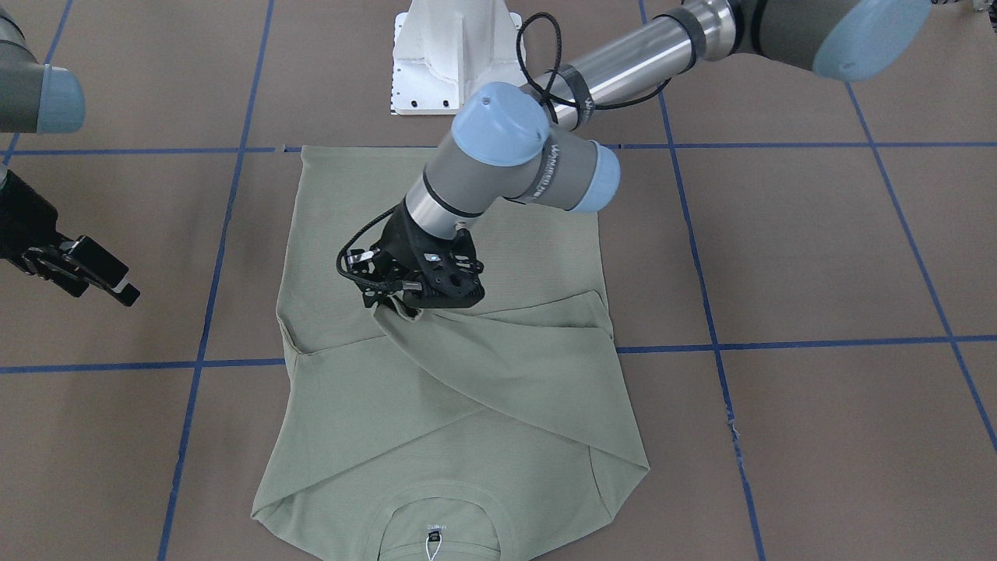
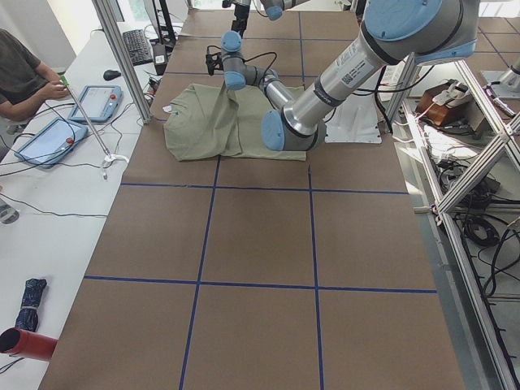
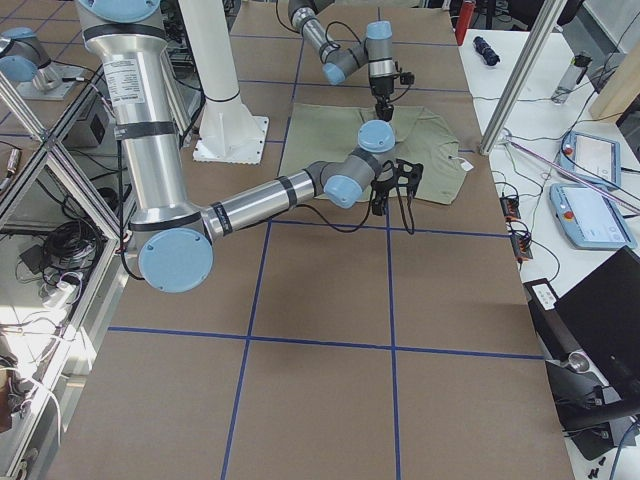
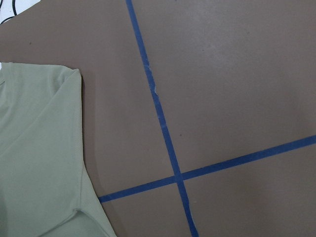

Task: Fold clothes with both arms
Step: 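Fold the other sleeve across with the left gripper while the right moves to the hem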

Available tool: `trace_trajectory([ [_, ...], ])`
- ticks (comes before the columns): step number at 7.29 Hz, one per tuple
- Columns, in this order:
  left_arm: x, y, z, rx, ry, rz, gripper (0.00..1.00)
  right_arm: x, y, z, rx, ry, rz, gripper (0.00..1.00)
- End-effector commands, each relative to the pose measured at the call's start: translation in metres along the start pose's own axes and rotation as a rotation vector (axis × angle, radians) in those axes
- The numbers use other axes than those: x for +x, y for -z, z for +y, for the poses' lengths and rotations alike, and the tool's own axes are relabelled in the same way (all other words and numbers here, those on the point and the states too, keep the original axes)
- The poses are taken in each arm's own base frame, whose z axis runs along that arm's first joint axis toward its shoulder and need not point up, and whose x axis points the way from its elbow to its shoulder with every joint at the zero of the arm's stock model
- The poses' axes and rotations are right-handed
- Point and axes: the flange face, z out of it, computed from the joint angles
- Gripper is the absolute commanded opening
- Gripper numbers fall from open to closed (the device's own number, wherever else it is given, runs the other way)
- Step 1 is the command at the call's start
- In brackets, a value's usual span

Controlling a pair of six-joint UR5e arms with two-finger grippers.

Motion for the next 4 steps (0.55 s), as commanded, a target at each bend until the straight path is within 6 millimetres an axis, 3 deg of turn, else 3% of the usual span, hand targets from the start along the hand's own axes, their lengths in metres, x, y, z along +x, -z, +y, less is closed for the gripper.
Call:
trace_trajectory([
  [1,0.031,-0.063,0.037,0.067,0.012,0.017,0.02,0.009,0.001,0.000,0.000,0.003,0.008,1.00],
  [2,0.037,-0.079,0.035,0.103,0.039,0.023,0.62,0.010,0.001,0.001,0.000,0.003,0.008,1.00],
  [3,0.039,-0.079,0.037,0.110,0.038,0.029,0.87,0.009,0.000,0.001,-0.002,0.002,0.007,1.00],
  [4,0.047,-0.071,0.038,0.108,0.051,0.049,0.96,0.009,-0.003,0.002,-0.002,0.002,0.011,1.00],
])
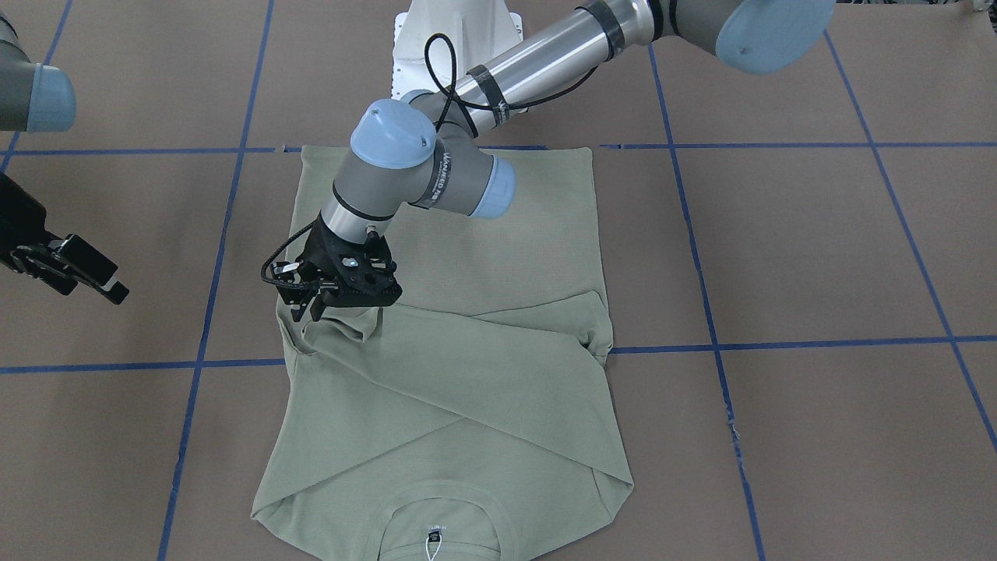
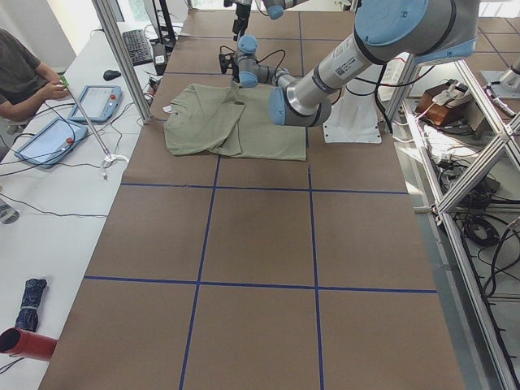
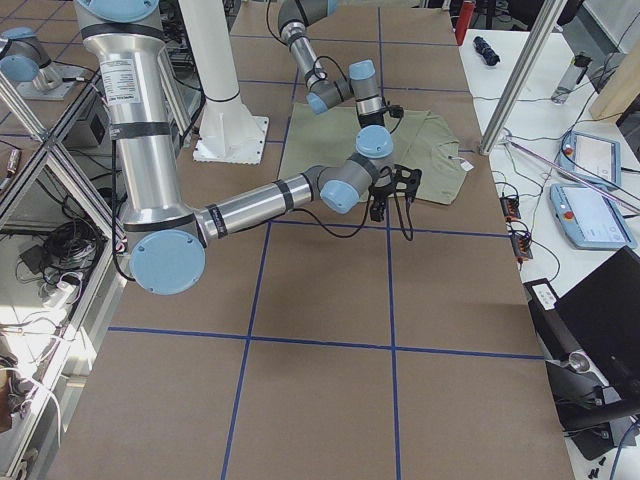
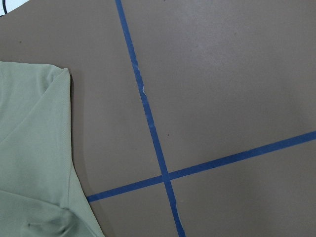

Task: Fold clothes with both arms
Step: 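Fold the other sleeve across with the left gripper while the right moves to the hem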

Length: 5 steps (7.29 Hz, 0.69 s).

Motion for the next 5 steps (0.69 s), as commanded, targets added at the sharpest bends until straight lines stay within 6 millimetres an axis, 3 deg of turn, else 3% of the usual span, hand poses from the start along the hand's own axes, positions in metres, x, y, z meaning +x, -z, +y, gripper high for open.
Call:
trace_trajectory([
  [1,-0.002,0.034,0.004,-0.026,0.043,0.048,0.96,-0.005,-0.009,0.007,-0.010,-0.003,0.004,1.00],
  [2,-0.005,0.064,0.001,-0.031,0.036,0.084,0.95,-0.012,-0.012,0.013,-0.020,0.004,-0.001,1.00],
  [3,-0.030,0.085,-0.012,-0.071,0.029,0.047,0.94,-0.024,-0.021,0.030,-0.037,0.001,-0.004,1.00],
  [4,-0.065,0.124,-0.036,-0.106,-0.015,0.004,0.94,-0.052,-0.034,0.068,-0.021,-0.051,-0.007,1.00],
  [5,-0.098,0.167,-0.036,-0.104,-0.103,-0.012,0.94,-0.084,-0.054,0.128,0.009,-0.093,-0.011,1.00],
])
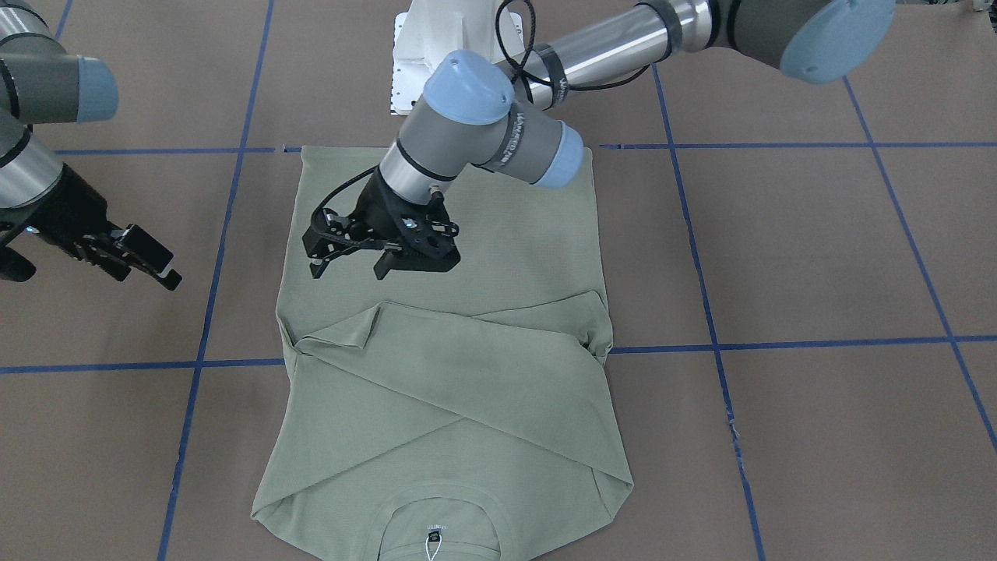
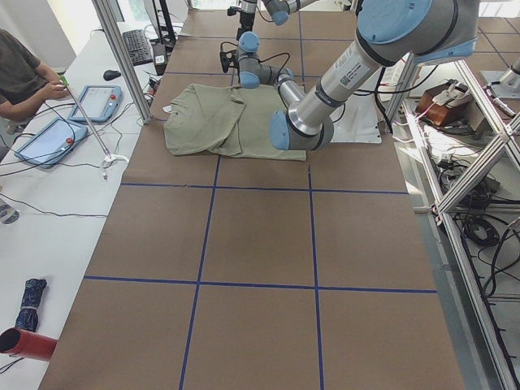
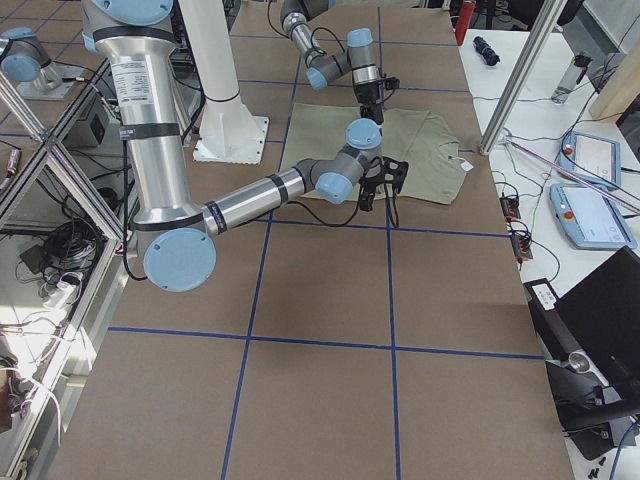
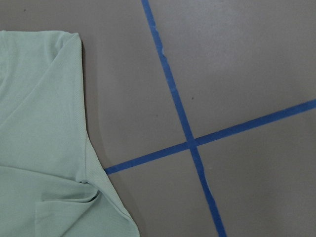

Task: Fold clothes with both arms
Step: 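Fold the other sleeve across with the left gripper while the right moves to the hem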

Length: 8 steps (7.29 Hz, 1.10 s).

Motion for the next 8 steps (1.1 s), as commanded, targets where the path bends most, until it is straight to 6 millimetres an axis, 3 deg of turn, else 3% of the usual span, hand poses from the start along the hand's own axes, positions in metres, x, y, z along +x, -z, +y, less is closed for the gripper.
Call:
trace_trajectory([
  [1,-0.068,0.090,0.002,-0.010,-0.140,-0.038,0.93,-0.050,-0.049,0.134,0.060,-0.117,-0.010,0.98],
  [2,-0.093,0.116,-0.001,0.001,-0.181,-0.042,0.93,-0.063,-0.067,0.211,0.113,-0.113,0.010,0.95],
  [3,-0.112,0.121,-0.001,0.002,-0.190,-0.058,0.93,-0.066,-0.076,0.269,0.141,-0.132,0.080,0.94],
  [4,-0.114,0.120,-0.002,0.001,-0.204,-0.062,0.93,-0.055,-0.086,0.305,0.139,-0.219,0.098,0.89],
  [5,-0.115,0.118,-0.004,0.004,-0.201,-0.068,0.93,-0.042,-0.094,0.332,0.150,-0.229,0.111,0.88],
  [8,-0.118,0.116,-0.004,0.003,-0.200,-0.072,0.93,-0.010,-0.098,0.356,0.138,-0.244,0.159,0.87],
])
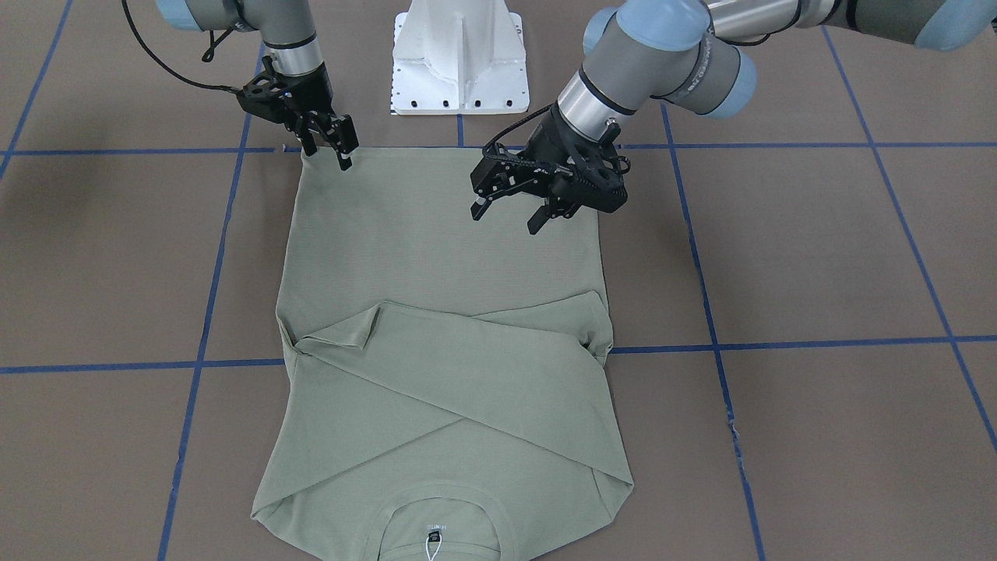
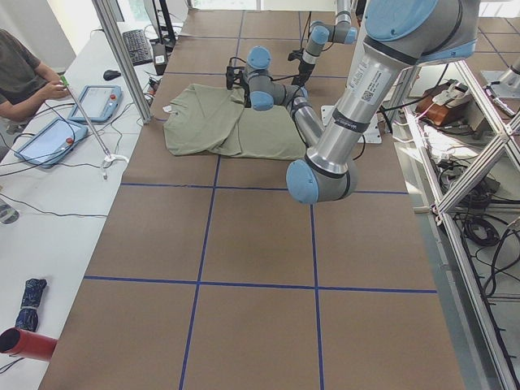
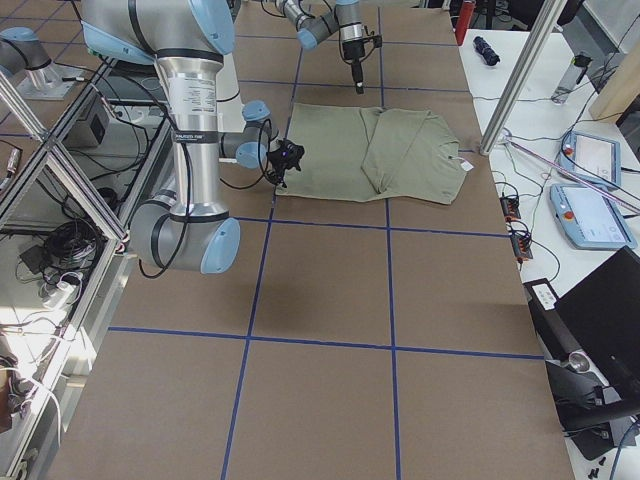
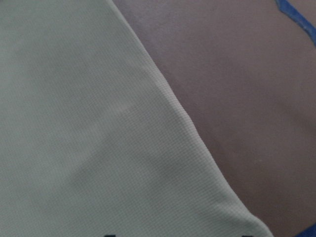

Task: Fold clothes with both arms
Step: 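Release the sleeve and lower the left gripper to the hem corner nearest it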

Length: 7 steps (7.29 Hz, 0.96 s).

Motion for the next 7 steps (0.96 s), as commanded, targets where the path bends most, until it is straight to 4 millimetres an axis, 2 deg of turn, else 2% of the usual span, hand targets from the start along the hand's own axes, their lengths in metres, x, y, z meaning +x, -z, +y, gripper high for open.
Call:
trace_trajectory([
  [1,-0.001,-0.001,0.000,-0.001,0.002,-0.003,0.93,0.020,0.011,0.003,-0.016,-0.016,0.019,0.86],
  [2,-0.001,-0.001,0.000,-0.001,0.002,-0.003,0.93,0.032,0.012,-0.003,-0.008,-0.009,0.038,0.86],
  [5,-0.002,-0.003,0.001,-0.003,0.004,-0.004,0.93,0.036,0.010,-0.005,-0.001,-0.006,0.046,0.77],
  [7,-0.003,-0.003,0.001,-0.002,0.004,-0.006,0.93,0.037,0.008,-0.003,-0.004,-0.003,0.050,0.77],
])
